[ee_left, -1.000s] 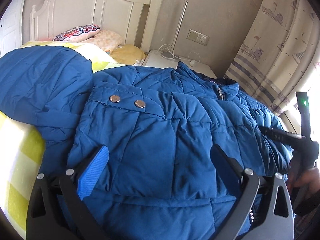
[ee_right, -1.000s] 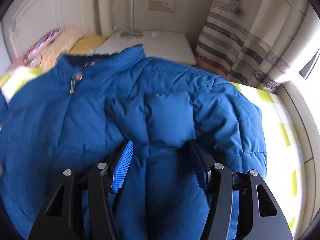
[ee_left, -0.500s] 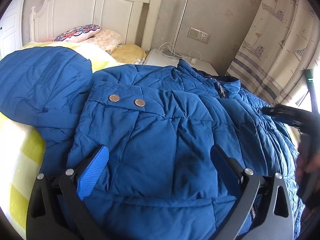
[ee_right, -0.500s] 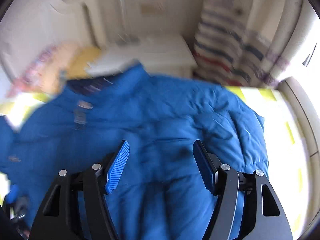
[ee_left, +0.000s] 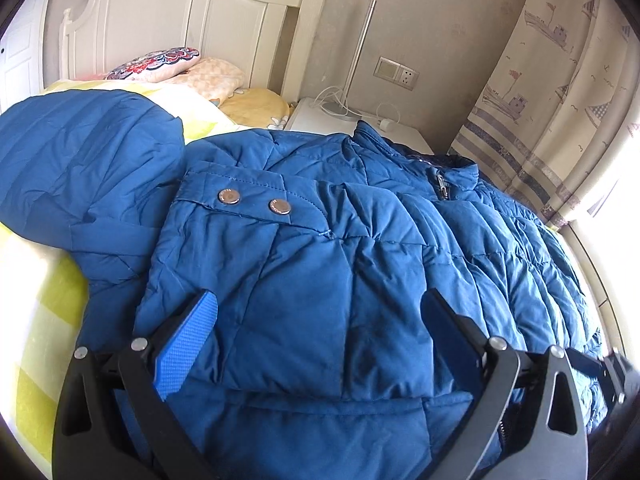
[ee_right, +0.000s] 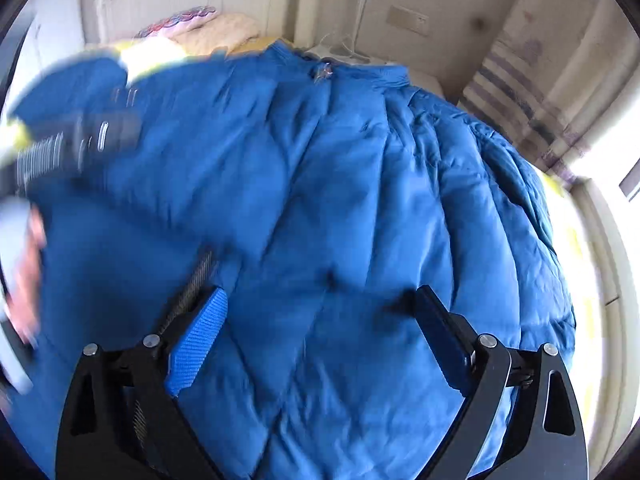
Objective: Fold large clothes
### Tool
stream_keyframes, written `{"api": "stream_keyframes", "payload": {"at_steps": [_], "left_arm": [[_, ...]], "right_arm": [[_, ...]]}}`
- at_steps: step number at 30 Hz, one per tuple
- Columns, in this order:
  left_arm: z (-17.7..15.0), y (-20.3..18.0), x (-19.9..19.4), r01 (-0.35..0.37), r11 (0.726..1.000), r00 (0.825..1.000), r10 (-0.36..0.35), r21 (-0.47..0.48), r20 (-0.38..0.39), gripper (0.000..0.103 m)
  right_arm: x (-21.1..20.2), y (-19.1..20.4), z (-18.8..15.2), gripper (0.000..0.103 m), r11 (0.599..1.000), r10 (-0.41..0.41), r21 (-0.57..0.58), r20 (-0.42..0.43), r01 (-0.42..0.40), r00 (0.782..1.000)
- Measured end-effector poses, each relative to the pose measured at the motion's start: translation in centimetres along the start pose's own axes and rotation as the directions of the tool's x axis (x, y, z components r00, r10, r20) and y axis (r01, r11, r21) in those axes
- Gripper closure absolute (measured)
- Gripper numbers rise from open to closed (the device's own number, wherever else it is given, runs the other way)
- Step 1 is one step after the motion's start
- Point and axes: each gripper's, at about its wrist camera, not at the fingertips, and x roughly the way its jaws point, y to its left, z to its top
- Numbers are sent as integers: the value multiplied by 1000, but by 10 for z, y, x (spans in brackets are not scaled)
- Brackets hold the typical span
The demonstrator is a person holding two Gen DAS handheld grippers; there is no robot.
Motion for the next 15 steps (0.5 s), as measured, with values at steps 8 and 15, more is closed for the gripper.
{"api": "stream_keyframes", "payload": {"at_steps": [8,15], "left_arm": [[5,73,-50,188,942,978,-154,-277,141,3],[15,248,-110,85,756,969,88,-649,229,3]], "right_arm": [[1,-21,-16,4,989,69,132,26,-72,997],[-1,-17,-17,4,990,57,125,26,-60,998]]}}
